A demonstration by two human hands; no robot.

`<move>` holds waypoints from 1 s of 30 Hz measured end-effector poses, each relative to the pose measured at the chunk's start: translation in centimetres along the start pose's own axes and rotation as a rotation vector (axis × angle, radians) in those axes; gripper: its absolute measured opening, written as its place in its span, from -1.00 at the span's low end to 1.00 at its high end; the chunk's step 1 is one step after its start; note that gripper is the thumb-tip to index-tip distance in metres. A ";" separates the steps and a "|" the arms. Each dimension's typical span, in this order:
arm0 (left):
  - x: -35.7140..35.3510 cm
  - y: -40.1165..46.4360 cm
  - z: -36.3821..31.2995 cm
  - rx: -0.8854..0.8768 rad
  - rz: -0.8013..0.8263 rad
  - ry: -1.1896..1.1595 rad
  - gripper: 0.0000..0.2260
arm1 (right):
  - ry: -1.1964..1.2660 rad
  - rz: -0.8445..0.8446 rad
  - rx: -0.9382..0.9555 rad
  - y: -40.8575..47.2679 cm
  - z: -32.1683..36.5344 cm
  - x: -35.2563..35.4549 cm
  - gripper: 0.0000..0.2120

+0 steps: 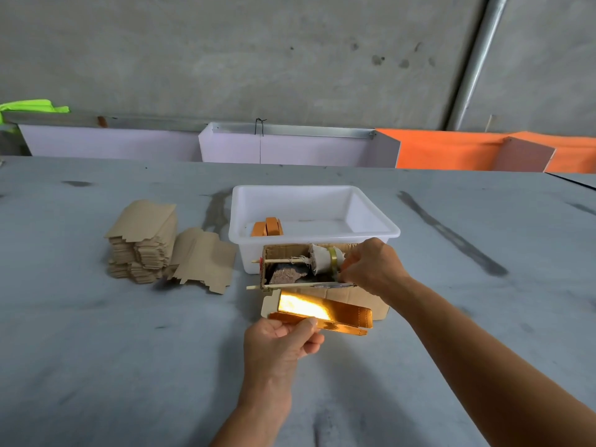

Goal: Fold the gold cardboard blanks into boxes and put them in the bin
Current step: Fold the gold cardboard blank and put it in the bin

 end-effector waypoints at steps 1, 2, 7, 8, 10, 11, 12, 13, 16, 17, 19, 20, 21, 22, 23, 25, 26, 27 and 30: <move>0.0 0.0 0.1 0.001 0.003 -0.002 -0.94 | -0.002 -0.008 0.007 0.1 0.0 0.0 -0.85; -0.1 0.0 0.1 0.001 0.006 -0.003 -0.94 | -0.004 -0.015 0.011 0.1 0.1 0.0 -0.86; -0.2 0.0 0.3 0.001 0.005 0.000 -0.93 | -0.005 -0.048 -0.007 0.3 -0.2 0.2 -0.85; -0.2 0.1 0.3 0.000 0.006 0.000 -0.93 | -0.014 -0.061 -0.010 0.3 -0.3 0.3 -0.85; -0.3 0.1 0.3 -0.001 0.008 0.005 -0.92 | -0.039 -0.084 -0.013 0.4 -0.4 0.5 -0.81; -0.2 0.1 0.3 0.000 0.007 0.009 -0.92 | -0.048 -0.090 -0.016 0.4 -0.4 0.5 -0.77; -0.2 0.1 0.4 0.001 0.007 0.013 -0.93 | -0.053 -0.093 -0.018 0.4 -0.4 0.5 -0.73; -0.2 0.1 0.4 0.002 0.007 0.017 -0.93 | -0.056 -0.093 -0.021 0.4 -0.3 0.4 -0.71; -0.2 0.2 0.6 0.005 0.008 0.017 -0.93 | -0.055 -0.088 -0.021 0.5 -0.1 0.3 -0.69; -0.2 0.3 0.7 0.004 0.010 0.017 -0.94 | -0.053 -0.087 -0.017 0.5 -0.1 0.3 -0.69; -0.3 0.3 0.8 0.003 0.015 0.018 -0.95 | -0.055 -0.089 -0.008 0.5 -0.1 0.3 -0.72; -0.3 0.4 0.8 0.003 0.016 0.020 -0.95 | -0.058 -0.092 -0.002 0.5 -0.1 0.4 -0.73; -0.4 0.4 0.9 0.004 0.016 0.022 -0.95 | -0.064 -0.096 0.004 0.4 -0.1 0.4 -0.74; -0.4 0.4 1.0 0.005 0.014 0.024 -0.95 | -0.072 -0.100 0.009 0.4 -0.1 0.4 -0.74; -0.4 0.5 1.1 0.007 0.012 0.025 -0.95 | -0.078 -0.103 0.014 0.3 0.0 0.3 -0.74; -0.5 0.6 1.2 0.010 0.009 0.028 -0.95 | -0.079 -0.104 0.024 0.3 0.1 0.2 -0.74; -0.5 0.6 1.2 0.010 0.007 0.029 -0.95 | -0.077 -0.100 0.030 0.3 0.2 0.2 -0.75; -0.5 0.6 1.2 0.010 0.005 0.031 -0.95 | -0.074 -0.094 0.032 0.3 0.3 0.1 -0.76; -0.4 0.6 1.1 0.007 0.005 0.038 -0.94 | -0.048 -0.074 0.010 0.3 0.2 0.0 -0.79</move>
Point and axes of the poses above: each hand's wrist, its own y-axis towards the middle knuckle, its own x-axis out of the back of the hand, z = x × y, the point moved 9 cm from there along y, towards the middle knuckle, and after that the axes turned 15 degrees about y, right-handed, at the moved point
